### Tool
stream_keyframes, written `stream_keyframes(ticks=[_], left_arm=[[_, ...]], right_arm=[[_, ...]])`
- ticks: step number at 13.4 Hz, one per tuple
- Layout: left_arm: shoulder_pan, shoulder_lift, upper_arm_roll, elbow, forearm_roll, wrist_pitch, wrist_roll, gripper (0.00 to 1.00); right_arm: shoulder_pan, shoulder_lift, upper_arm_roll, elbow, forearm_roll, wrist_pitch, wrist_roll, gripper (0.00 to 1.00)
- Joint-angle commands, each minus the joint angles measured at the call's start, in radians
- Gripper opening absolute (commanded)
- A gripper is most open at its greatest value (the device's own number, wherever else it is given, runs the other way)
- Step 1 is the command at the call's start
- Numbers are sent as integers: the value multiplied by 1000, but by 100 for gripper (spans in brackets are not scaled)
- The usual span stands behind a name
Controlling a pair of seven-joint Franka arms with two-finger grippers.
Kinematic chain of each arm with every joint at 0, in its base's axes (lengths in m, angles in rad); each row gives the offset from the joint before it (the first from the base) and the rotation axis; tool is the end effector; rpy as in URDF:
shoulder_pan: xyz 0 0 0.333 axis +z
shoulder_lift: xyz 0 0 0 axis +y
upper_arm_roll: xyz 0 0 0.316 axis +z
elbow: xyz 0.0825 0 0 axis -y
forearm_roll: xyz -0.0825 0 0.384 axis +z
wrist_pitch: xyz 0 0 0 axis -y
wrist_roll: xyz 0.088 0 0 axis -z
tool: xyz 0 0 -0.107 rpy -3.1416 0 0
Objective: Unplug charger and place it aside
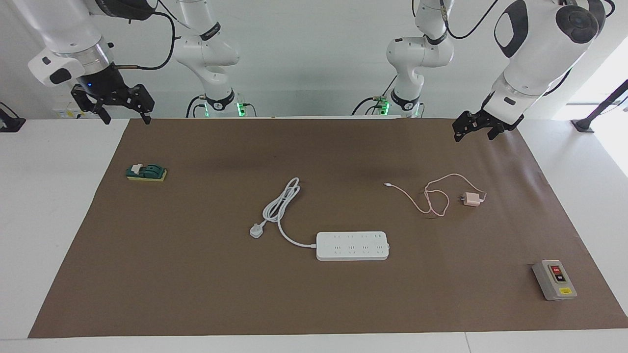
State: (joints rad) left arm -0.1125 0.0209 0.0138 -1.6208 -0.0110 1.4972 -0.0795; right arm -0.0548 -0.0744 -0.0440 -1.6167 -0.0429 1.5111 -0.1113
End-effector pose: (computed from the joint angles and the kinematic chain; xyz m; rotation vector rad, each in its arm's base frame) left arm 0.5468 -0.0555 0.5837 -3.1310 0.0301 0.2272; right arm 0.5218 -0.0575 0.6380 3.1050 0.0167 -0.0547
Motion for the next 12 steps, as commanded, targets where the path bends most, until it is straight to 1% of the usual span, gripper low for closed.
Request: stream_keyframes(ticks=[1, 2, 4, 12], left_arm=[[4, 7, -6, 0, -1, 23, -5, 100], [4, 1, -6, -25, -1, 43, -6, 100], [7, -7, -11, -39, -3, 48, -6, 100], [5, -6, -12, -37, -3, 49, -8, 100]], right_arm=[[-13, -16, 13, -17, 12, -8, 15, 100], [-13, -18, 13, -17, 12, -11, 13, 100], [-11, -18, 13, -19, 12, -12, 15, 100], [-10, -42, 13, -72, 15, -3, 12, 100]])
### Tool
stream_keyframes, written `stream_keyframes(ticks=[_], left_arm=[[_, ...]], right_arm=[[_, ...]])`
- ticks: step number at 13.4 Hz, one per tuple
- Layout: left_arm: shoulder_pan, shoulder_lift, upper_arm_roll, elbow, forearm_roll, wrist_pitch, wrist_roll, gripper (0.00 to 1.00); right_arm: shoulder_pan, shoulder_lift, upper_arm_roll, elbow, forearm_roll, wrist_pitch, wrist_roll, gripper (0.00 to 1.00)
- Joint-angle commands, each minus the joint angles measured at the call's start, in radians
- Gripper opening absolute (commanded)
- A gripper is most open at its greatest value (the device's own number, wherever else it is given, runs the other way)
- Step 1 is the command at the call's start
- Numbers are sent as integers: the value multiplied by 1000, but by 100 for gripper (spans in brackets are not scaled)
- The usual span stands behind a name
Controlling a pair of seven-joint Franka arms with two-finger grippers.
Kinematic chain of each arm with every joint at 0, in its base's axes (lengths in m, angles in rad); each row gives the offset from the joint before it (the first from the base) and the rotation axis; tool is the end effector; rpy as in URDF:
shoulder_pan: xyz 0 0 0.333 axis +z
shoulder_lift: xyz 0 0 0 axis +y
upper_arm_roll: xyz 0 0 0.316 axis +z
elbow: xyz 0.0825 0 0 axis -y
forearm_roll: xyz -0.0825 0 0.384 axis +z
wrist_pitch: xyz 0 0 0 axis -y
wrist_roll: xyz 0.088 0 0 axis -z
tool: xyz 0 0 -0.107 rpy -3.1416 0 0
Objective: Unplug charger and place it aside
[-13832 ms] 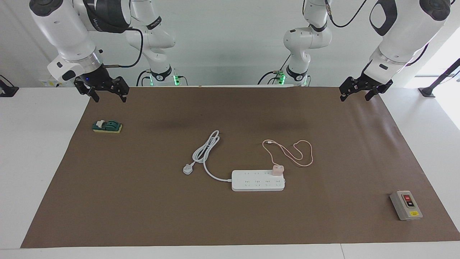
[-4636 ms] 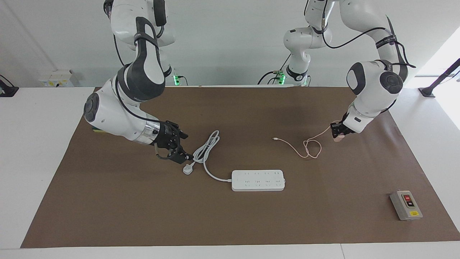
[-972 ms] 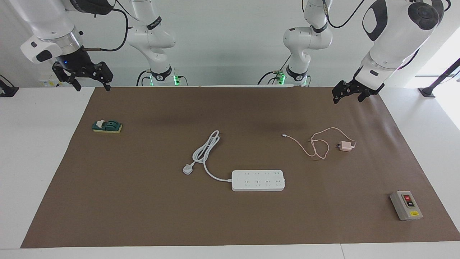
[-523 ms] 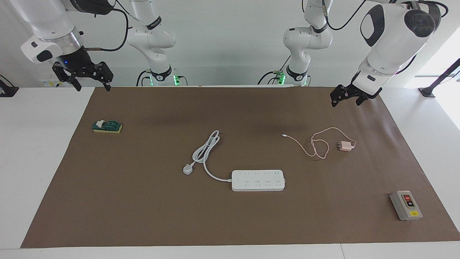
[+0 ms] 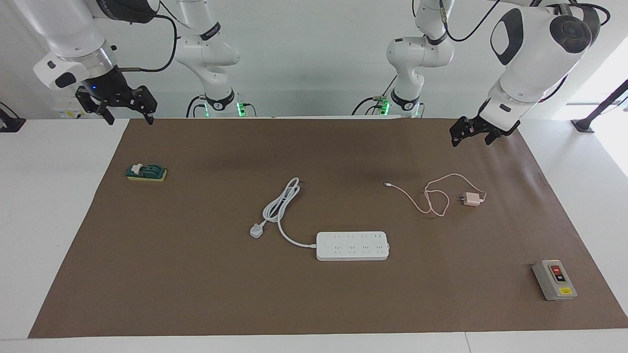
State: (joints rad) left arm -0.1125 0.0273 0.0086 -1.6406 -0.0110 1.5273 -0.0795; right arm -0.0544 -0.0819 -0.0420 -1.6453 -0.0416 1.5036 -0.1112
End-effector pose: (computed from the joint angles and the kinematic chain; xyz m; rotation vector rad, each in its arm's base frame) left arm 0.5503 -0.0587 0.5732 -3.1314 0.0377 0.2211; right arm 0.5183 -0.0558 0.6280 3.1082 0.0210 -0.0987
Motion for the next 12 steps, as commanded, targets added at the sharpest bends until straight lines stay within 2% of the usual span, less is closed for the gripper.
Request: stream_keyframes(ticks=[1, 7, 12], left_arm=[[5, -12, -10, -16, -9, 19, -8, 100], [5, -10, -25, -16, -10, 97, -8, 100], [5, -9, -25, -15, -10, 109, -6, 100]], right_arm=[[-10, -35, 11, -44, 12, 3, 12, 100], [-12, -35, 11, -42, 14, 3, 10, 100], [-12, -35, 11, -42, 12, 3, 12, 100]])
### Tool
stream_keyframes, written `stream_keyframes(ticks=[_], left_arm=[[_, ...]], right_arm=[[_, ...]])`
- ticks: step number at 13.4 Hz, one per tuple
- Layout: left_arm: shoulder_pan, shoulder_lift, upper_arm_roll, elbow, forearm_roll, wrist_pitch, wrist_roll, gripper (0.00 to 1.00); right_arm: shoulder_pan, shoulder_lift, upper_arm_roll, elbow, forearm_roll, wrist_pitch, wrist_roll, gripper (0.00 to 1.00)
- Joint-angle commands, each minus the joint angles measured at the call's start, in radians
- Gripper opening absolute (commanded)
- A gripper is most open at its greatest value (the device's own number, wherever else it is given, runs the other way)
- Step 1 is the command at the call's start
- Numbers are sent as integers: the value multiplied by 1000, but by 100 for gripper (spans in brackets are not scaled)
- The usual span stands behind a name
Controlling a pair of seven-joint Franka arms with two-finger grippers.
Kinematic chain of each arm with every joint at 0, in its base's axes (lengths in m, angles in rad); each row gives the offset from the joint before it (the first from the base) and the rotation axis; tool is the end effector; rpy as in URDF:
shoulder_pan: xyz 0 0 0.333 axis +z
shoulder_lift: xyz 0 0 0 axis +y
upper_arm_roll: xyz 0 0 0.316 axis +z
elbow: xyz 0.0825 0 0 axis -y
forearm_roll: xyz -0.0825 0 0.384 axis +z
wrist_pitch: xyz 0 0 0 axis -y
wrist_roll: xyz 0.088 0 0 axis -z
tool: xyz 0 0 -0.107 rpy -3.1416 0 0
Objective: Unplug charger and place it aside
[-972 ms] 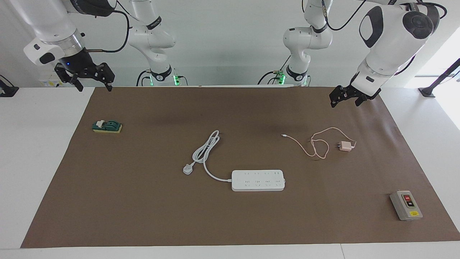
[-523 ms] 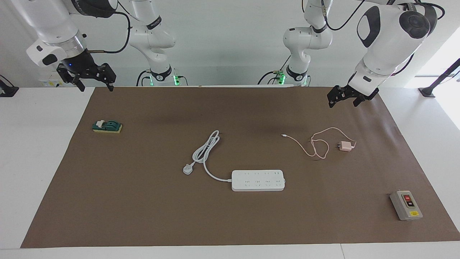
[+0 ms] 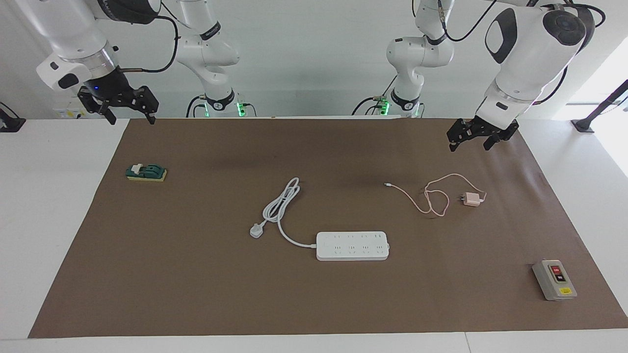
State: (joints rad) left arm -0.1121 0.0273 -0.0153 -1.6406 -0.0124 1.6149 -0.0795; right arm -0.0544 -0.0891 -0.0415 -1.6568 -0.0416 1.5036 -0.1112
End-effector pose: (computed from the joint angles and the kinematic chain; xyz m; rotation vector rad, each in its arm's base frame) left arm 0.5588 -0.0728 0.5800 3.1323 -0.0737 -0.0847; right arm 0.5159 -0.0553 0.6264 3.1087 0.0220 -0.1053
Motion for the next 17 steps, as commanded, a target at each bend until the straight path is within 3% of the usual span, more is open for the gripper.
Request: stream_keyframes(ticks=[1, 8, 17], left_arm=[[5, -9, 0, -13, -9, 25, -6, 100], [6, -9, 2, 31, -8, -47, -3, 100], [5, -12, -2, 38, -8, -50, -5, 100]], right_arm=[[-12, -27, 11, -31, 12, 3, 12, 100], [-10, -27, 12, -31, 14, 3, 12, 100], [-10, -27, 12, -29, 12, 4, 10, 100]])
